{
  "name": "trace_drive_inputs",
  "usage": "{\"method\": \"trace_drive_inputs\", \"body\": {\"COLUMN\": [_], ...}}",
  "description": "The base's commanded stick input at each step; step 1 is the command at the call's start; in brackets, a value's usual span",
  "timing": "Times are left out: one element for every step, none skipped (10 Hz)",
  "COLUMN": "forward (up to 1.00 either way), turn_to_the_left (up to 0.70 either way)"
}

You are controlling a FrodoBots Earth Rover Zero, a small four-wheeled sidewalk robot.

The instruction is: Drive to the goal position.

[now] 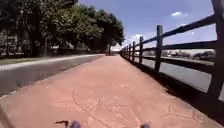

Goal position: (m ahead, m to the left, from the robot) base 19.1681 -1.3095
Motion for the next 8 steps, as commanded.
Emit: {"method": "trace_drive_inputs", "body": {"forward": [0.7,0.7,0.7,0.7,0.7,0.7,0.7,0.7], "turn_to_the_left": [-0.01,-0.11,-0.2,-0.2,-0.15,-0.1,-0.05,0.0]}}
